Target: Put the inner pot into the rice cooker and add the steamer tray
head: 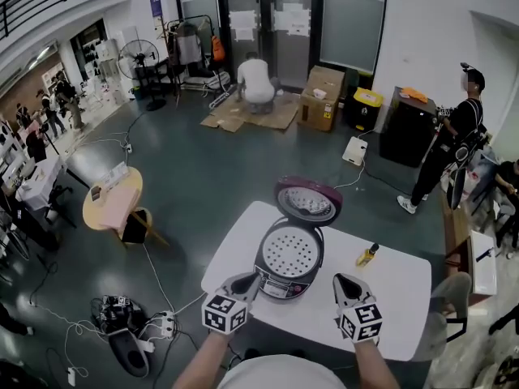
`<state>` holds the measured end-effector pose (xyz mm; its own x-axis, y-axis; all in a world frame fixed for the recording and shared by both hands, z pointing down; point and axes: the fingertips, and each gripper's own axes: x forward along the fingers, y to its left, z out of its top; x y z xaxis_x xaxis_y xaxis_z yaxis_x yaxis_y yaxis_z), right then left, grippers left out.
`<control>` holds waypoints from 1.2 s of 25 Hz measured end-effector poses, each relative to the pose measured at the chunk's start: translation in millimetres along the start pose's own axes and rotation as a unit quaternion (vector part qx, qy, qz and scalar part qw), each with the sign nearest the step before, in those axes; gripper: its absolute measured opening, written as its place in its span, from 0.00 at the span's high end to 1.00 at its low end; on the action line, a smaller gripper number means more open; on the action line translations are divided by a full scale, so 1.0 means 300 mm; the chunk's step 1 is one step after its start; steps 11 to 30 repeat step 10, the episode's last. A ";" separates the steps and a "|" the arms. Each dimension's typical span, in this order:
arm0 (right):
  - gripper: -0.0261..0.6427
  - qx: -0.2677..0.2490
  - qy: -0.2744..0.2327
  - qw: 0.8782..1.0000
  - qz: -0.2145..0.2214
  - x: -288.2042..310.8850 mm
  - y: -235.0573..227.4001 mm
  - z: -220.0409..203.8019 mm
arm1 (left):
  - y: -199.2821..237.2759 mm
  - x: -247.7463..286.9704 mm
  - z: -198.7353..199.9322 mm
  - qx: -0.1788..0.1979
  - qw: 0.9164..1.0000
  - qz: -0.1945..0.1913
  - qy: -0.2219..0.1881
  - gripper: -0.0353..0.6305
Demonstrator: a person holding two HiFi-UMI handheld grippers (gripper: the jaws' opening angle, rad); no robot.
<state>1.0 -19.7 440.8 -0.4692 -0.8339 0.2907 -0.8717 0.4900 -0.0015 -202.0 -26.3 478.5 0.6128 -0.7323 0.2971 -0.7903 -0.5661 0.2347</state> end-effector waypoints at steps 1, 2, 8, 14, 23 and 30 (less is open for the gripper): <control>0.94 0.000 0.001 1.000 0.001 0.002 0.004 -0.001 | 0.002 0.000 -0.003 -0.001 1.000 0.000 0.001 0.93; 0.94 -0.001 0.002 1.000 0.001 0.004 0.008 -0.004 | 0.004 -0.001 -0.006 -0.002 1.000 0.000 0.001 0.93; 0.94 -0.002 0.012 1.000 -0.001 0.002 0.012 -0.018 | 0.000 -0.006 -0.007 -0.001 1.000 -0.003 0.001 0.93; 0.94 -0.003 0.011 1.000 -0.002 -0.001 0.012 -0.008 | 0.002 -0.010 0.002 -0.001 1.000 -0.003 0.001 0.93; 0.94 -0.003 0.011 1.000 -0.002 -0.001 0.012 -0.008 | 0.002 -0.010 0.002 -0.001 1.000 -0.003 0.001 0.93; 0.94 -0.003 0.011 1.000 -0.002 -0.001 0.012 -0.008 | 0.002 -0.010 0.002 -0.001 1.000 -0.003 0.001 0.93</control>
